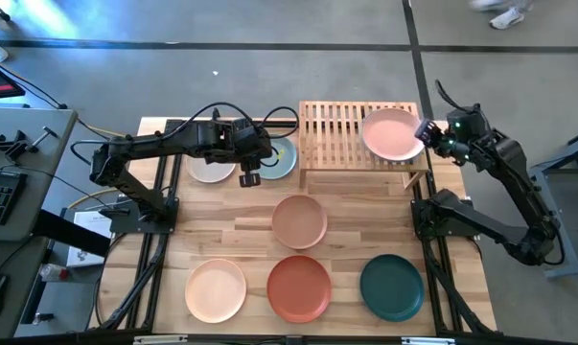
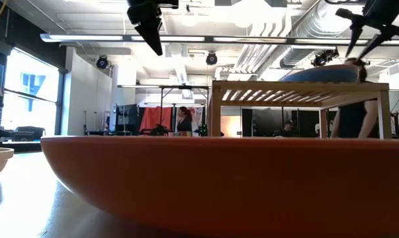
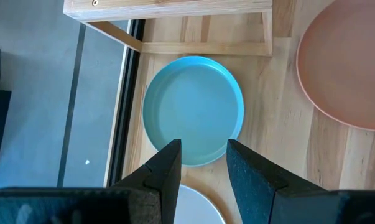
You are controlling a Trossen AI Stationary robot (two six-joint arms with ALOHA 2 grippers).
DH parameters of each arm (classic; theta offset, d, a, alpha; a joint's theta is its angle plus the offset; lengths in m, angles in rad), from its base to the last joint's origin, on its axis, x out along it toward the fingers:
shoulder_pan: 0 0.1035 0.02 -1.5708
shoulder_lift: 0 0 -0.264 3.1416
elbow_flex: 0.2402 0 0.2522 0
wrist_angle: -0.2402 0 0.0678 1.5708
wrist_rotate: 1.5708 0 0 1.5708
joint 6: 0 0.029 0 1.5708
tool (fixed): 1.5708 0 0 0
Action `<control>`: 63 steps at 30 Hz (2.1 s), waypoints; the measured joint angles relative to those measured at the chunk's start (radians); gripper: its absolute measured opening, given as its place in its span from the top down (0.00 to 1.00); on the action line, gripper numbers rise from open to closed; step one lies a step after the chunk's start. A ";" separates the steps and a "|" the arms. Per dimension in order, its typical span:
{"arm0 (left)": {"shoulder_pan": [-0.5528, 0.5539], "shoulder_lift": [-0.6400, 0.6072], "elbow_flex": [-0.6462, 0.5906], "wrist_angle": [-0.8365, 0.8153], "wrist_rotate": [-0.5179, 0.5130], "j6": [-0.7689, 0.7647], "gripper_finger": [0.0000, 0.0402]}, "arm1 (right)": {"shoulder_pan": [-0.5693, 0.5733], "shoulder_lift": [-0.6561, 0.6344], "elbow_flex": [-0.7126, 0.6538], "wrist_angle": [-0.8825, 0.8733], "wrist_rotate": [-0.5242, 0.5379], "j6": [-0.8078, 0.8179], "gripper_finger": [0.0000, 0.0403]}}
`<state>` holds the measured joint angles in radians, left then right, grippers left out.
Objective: Place and stack plates onto a shelf
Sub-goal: Stack the green plate on top of the pink plate on the shelf
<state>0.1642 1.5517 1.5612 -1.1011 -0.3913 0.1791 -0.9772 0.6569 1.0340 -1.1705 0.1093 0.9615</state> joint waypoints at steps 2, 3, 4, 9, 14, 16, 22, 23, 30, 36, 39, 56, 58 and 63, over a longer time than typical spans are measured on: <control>0.000 0.000 0.000 0.000 0.000 -0.022 0.71 | 0.000 -0.009 0.000 0.034 -0.081 -0.030 0.76; 0.000 0.000 0.000 -0.001 0.000 -0.038 0.71 | 0.002 -0.012 0.000 0.055 -0.128 -0.043 0.76; 0.000 0.000 0.000 -0.002 0.001 -0.053 0.71 | 0.005 -0.012 0.000 0.079 -0.183 -0.049 0.76; 0.000 0.000 0.000 -0.041 0.064 -0.135 0.71 | 0.045 -0.011 0.000 0.231 -0.396 -0.054 0.76; 0.000 -0.001 -0.028 -0.120 0.109 -0.177 0.71 | 0.141 -0.011 0.000 0.387 -0.445 -0.033 0.76; 0.000 0.000 -0.046 -0.161 0.119 -0.190 0.71 | 0.191 -0.011 0.000 0.433 -0.450 -0.019 0.76; -0.002 -0.001 -0.123 -0.193 0.136 -0.253 0.71 | 0.366 0.026 0.000 0.525 -0.418 0.027 0.76; -0.002 0.000 -0.132 -0.197 0.152 -0.260 0.71 | 0.399 0.037 0.000 0.535 -0.402 0.030 0.76; -0.011 0.000 -0.191 -0.191 0.229 -0.284 0.71 | 0.624 0.144 0.000 0.599 -0.393 0.063 0.76; -0.016 0.000 -0.198 -0.176 0.229 -0.285 0.71 | 0.807 0.233 0.000 0.620 -0.335 0.061 0.76; -0.016 0.000 -0.198 -0.176 0.229 -0.291 0.71 | 0.904 0.270 0.000 0.620 -0.311 0.060 0.76; -0.016 0.000 -0.198 -0.081 0.229 -0.290 0.71 | 1.295 0.460 0.000 0.573 -0.268 0.124 0.76; -0.016 0.000 -0.198 -0.062 0.229 -0.291 0.71 | 1.319 0.480 0.000 0.560 -0.286 0.134 0.76; -0.015 0.000 -0.198 -0.035 0.229 -0.321 0.71 | 1.361 0.529 0.000 0.477 -0.294 0.088 0.76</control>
<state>0.1493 1.5516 1.3628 -1.1363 -0.1623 -0.1415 0.3833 1.1859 1.0344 -0.6938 -0.1850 1.0495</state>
